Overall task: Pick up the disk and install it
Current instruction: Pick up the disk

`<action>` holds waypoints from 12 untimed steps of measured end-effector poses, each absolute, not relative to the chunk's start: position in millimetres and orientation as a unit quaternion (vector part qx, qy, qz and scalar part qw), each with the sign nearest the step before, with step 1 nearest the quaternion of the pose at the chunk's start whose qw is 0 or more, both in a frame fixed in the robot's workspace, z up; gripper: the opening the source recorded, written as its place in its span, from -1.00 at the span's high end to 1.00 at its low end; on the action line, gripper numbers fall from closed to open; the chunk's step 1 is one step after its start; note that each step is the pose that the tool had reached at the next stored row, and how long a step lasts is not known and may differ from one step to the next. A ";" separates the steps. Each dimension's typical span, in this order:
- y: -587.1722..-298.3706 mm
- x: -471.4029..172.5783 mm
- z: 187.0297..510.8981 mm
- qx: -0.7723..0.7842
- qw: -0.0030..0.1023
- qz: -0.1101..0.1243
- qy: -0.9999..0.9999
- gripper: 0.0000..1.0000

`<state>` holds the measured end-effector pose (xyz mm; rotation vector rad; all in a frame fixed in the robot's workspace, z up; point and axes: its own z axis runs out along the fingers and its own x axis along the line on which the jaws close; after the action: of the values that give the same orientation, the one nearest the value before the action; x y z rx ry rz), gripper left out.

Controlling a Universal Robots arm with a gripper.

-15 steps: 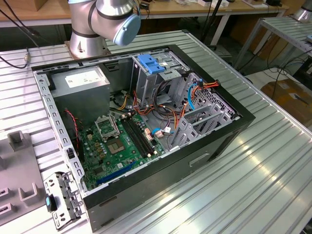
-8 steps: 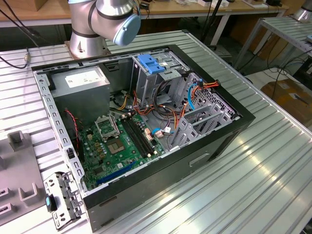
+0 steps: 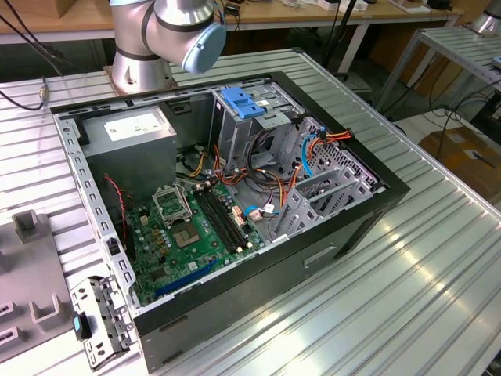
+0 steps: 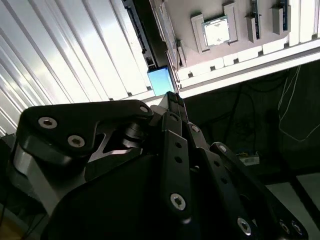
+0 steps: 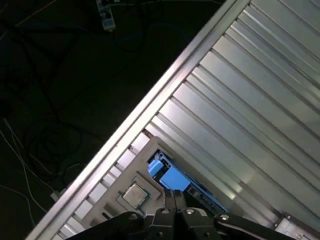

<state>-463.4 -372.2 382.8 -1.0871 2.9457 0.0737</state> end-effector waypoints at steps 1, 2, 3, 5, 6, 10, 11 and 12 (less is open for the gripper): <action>-372.2 -463.4 382.8 -0.351 0.000 0.023 0.936 0.79; -372.2 -463.4 382.8 -0.362 0.000 0.023 0.932 0.79; -372.2 -463.4 382.8 -0.370 0.000 0.023 0.929 0.79; -372.2 -463.4 382.8 -0.383 -0.001 0.023 0.923 0.79; -372.2 -463.4 382.8 -0.387 -0.001 0.023 0.922 0.79; -372.2 -463.4 382.8 -0.393 -0.001 0.023 0.919 0.79; -372.2 -463.4 382.8 -0.393 -0.001 0.023 0.919 0.79; -372.2 -463.4 382.8 -0.393 -0.001 0.023 0.919 0.79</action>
<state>-463.4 -372.2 382.8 -1.2344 2.8897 0.0737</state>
